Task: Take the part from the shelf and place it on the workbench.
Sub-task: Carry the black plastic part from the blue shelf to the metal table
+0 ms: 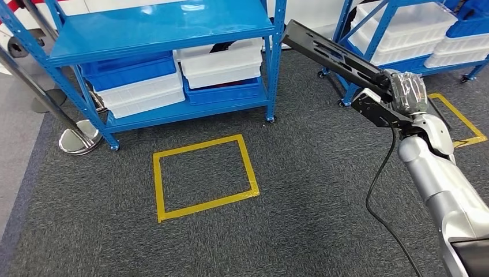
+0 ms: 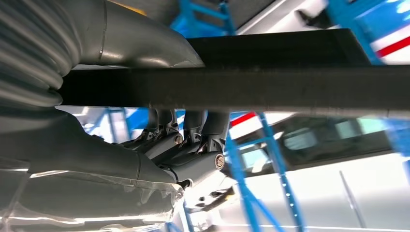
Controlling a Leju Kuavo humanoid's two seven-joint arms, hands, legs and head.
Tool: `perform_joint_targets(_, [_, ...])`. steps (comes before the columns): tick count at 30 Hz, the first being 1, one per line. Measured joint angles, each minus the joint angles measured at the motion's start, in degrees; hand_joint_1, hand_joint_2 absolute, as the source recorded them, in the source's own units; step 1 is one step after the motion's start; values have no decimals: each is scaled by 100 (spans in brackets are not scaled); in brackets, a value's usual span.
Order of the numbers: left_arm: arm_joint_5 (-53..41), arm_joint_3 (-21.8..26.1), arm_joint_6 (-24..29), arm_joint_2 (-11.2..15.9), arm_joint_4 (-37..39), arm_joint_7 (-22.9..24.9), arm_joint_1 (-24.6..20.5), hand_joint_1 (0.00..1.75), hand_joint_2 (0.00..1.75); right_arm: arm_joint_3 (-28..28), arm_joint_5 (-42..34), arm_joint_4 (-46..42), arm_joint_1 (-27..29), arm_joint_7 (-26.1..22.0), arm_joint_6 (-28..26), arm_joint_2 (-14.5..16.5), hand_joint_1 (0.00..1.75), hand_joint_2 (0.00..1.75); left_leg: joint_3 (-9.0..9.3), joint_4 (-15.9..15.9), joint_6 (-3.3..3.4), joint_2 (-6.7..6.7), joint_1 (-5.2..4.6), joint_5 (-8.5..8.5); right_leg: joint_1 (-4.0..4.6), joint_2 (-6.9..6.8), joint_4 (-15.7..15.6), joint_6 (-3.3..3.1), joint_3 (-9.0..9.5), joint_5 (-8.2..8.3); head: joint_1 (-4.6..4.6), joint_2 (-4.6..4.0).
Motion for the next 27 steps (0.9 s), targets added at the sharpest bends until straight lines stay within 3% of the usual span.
perform_joint_targets(1, [-12,-11,-15,-1,0,37,4,0,175,-19,-1,-1,6,1,5,-27,175,175,-21,53,-25,-62,16,-62,-1,57,1,-39,-16,16,0,0])
perform_joint_targets(3, [-43,-38,-35,-3,0,119,22,0,175,-43,17,-4,24,-3,-16,-48,175,175,-182,459,-55,-314,44,-363,-3,174,-11,-110,-43,53,-1,0])
perform_joint_targets(5, [-66,-73,-37,-2,0,193,59,0,175,-58,62,-23,106,0,-43,-57,175,175,-497,1220,-34,-503,39,-752,24,309,-10,-153,-74,80,-1,0])
perform_joint_targets(6, [-75,-91,-36,-2,0,225,79,0,175,-72,85,-41,179,4,-48,-65,175,175,-632,1535,-12,-529,28,-856,46,385,-9,-168,-85,91,-1,0])
perform_joint_targets(7, [-81,-108,-35,-1,0,247,96,0,175,-92,101,-69,271,7,-45,-84,175,175,-690,1665,27,-546,10,-847,73,467,-9,-180,-91,100,0,0])
perform_joint_targets(8, [-83,-123,-34,-1,0,263,107,0,175,-120,109,-100,360,9,-37,-112,175,175,-649,1568,81,-567,-13,-728,101,547,-8,-187,-93,108,0,0])
perform_joint_targets(9, [-82,-134,-32,-1,0,273,112,0,175,-156,111,-134,439,9,-27,-143,175,175,-515,1261,155,-627,-41,-524,125,623,-8,-191,-93,116,0,0])
perform_joint_targets(11, [-74,-145,-27,14,4,285,121,0,175,-245,110,-191,541,4,-15,-205,175,175,-194,517,333,-926,-76,-174,147,755,-11,-185,-104,140,1,0])
perform_joint_targets(12, [-66,-147,-27,23,7,279,128,0,175,-290,110,-214,575,0,-13,-234,175,175,-80,266,390,-1054,-87,-89,133,821,-14,-165,-120,159,1,0])
perform_joint_targets(13, [-54,-147,-33,32,9,266,132,0,175,-330,112,-242,619,-5,-10,-262,175,175,-24,144,424,-1127,-92,-73,107,889,-22,-134,-139,183,0,0])
perform_joint_targets(15, [-34,-148,-51,31,10,230,127,0,175,-398,124,-320,741,-11,-2,-352,175,175,34,17,409,-1021,-96,-39,71,1028,-68,-45,-165,243,-4,0])
perform_joint_targets(16, [-28,-148,-61,26,9,217,118,0,175,-434,131,-361,803,-15,3,-401,175,175,62,-68,390,-946,-84,5,73,986,-71,-18,-185,242,-2,0])
perform_joint_targets(18, [-26,-148,-81,13,8,192,114,0,175,-501,145,-420,852,-7,2,-498,175,175,104,-236,358,-785,-51,106,90,670,189,22,-332,45,5,0])
perform_joint_targets(20, [-28,-150,-110,11,9,164,130,0,175,-538,192,-462,861,39,-1,-540,175,175,104,-287,350,-616,-45,141,54,344,864,84,-636,-329,10,0])
perform_joint_targets(22, [-30,-154,-147,3,9,150,140,0,175,-557,287,-497,909,130,30,-559,175,175,97,-274,331,-438,-40,132,-5,256,1342,165,-822,-486,10,0])
perform_joint_targets(23, [-28,-155,-166,-5,9,151,137,0,175,-566,361,-504,930,193,69,-573,175,175,92,-257,313,-354,-34,119,-32,228,1278,200,-757,-412,11,0])
perform_joint_targets(25, [-19,-157,-186,-18,9,175,130,0,175,-574,562,-494,900,326,177,-595,175,175,75,-182,248,-201,-22,69,-62,57,600,257,-351,-122,11,0])
perform_joint_targets(27, [-3,-158,-189,-14,10,218,125,0,175,-566,787,-422,754,445,258,-579,175,175,50,-94,163,-62,-49,-2,-42,-166,36,232,-29,38,10,0])
